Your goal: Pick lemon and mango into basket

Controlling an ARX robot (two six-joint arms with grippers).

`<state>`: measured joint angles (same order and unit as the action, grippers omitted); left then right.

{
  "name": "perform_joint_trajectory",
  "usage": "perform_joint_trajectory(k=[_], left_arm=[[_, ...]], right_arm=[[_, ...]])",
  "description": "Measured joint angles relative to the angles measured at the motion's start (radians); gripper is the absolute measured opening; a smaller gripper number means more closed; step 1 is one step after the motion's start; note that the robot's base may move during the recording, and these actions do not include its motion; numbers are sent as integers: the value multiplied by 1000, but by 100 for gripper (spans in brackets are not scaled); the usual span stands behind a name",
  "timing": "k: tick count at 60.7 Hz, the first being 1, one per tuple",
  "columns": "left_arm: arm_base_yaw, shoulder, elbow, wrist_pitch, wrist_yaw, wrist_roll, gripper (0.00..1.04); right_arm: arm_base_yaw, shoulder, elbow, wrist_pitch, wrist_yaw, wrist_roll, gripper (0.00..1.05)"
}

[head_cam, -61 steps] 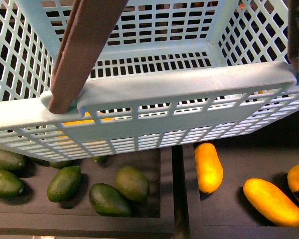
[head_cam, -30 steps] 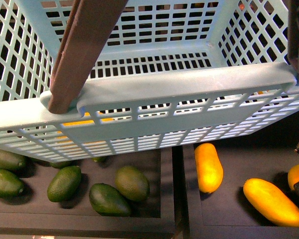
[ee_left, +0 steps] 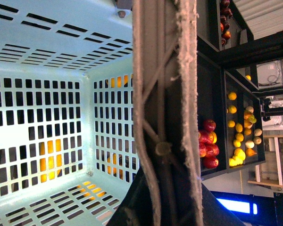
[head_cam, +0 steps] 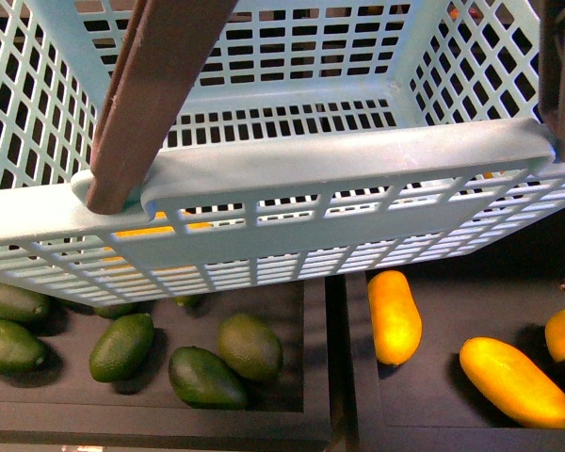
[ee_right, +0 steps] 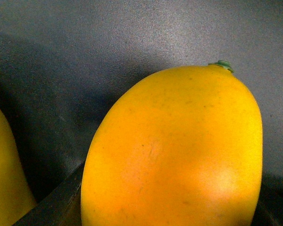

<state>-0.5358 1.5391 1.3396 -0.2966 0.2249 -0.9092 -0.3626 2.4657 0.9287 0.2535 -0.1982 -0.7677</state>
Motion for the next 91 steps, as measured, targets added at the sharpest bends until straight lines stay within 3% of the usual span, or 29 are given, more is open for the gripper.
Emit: perform_joint_trajectory(k=[16,24,39,54,72,91], left_arm=[[0,0,0,0,0,0,5],[0,0,0,0,0,0,5],[0,0,0,0,0,0,5],[0,0,0,0,0,0,5],[0,0,0,0,0,0,5],[0,0,0,0,0,0,5]], right_arm=[[-54,-111,-43,14,-76,70,62],[-89,-217,-83,63,-183,147,62],[-136,-534,-188,196,-428,425,62],[-129,-807,-267,362,-529,721,62],[50,-1071,-337,473,-526,1011,62],[358,-1196,-328,485,-434,1093,62]])
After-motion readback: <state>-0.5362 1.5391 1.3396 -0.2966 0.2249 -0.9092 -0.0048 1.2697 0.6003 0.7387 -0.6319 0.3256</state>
